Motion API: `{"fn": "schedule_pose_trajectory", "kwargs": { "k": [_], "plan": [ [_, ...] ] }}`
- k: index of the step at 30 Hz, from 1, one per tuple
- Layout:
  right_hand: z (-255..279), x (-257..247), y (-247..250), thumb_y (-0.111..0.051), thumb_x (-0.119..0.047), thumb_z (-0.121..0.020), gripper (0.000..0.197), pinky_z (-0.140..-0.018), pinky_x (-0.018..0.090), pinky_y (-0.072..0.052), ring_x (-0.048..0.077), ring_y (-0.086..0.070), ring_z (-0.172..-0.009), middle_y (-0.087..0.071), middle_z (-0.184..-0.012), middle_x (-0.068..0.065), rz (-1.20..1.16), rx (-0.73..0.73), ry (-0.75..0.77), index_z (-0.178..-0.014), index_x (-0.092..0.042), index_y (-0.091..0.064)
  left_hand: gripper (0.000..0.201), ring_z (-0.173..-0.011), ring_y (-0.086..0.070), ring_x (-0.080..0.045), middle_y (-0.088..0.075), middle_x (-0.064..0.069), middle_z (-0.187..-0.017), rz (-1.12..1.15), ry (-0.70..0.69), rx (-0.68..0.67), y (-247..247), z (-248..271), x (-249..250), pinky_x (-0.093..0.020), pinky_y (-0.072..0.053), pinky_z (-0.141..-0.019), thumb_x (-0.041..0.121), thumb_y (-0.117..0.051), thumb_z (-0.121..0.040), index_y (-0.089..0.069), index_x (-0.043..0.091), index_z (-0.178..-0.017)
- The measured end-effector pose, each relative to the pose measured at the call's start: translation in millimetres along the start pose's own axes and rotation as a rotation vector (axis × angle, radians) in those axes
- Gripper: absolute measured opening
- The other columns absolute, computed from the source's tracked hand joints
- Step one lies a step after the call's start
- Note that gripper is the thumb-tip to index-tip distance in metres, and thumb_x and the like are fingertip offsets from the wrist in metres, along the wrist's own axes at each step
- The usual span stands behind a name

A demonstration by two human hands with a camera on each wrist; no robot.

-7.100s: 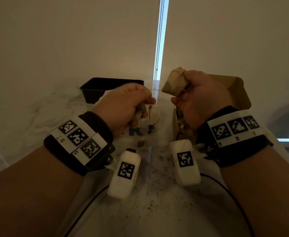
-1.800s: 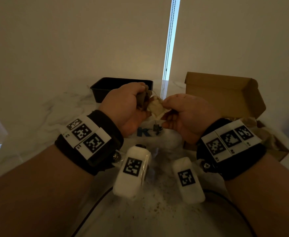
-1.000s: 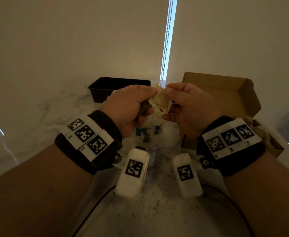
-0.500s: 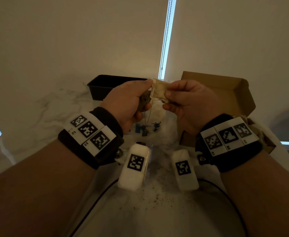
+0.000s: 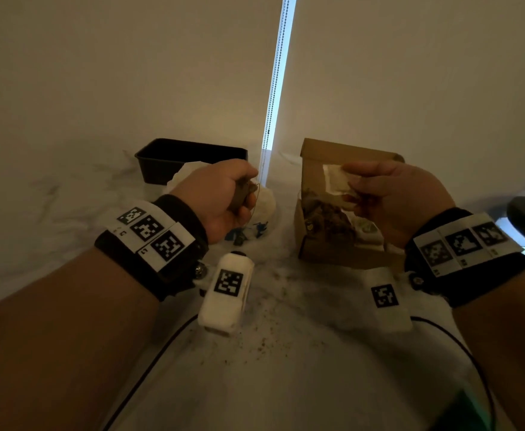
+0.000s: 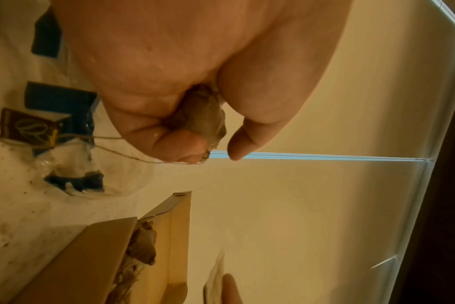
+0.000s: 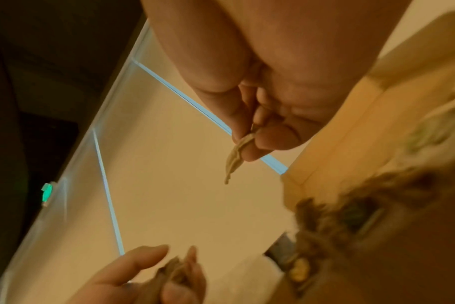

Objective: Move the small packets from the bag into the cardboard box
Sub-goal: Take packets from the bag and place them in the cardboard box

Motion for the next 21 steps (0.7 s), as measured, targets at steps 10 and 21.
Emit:
{"fn": "schedule_pose_trajectory", "kwargs": {
  "k": [10, 21],
  "plan": [
    [-27, 36, 49, -0.057, 0.001, -0.092, 0.024, -0.078, 0.037, -0.057, 0.024, -0.066, -0.077, -0.068, -0.099, 0.01, 0.475, 0.068, -0.235, -0.109, -0.01, -0.07, 0.01, -0.061, -0.054, -0.011, -0.058, -0.003, -0.077, -0.006, 0.018, 0.023, 1, 3, -4, -0.019, -0.041, -0.038, 0.02, -0.06, -0.095, -0.058, 0.015, -0.088],
    [-31, -3, 21, -0.045, -0.014, -0.098, 0.039, -0.09, 0.026, -0.05, 0.019, -0.054, -0.12, -0.051, -0.141, 0.003, 1.202, -0.004, -0.098, -0.136, -0.018, -0.051, 0.034, -0.062, -0.054, -0.016, -0.057, -0.007, -0.077, 0.087, 0.091, -0.012, -3, 8, -4, -0.019, -0.043, -0.043, 0.046, -0.054, -0.095, -0.061, 0.012, -0.098]
  ]
}}
Point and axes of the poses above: each hand's wrist, its own z-axis away from the middle knuckle, its own y-axis out of the back of the hand, x = y × z, the point moved 9 cm from there along -z, towards the middle knuckle
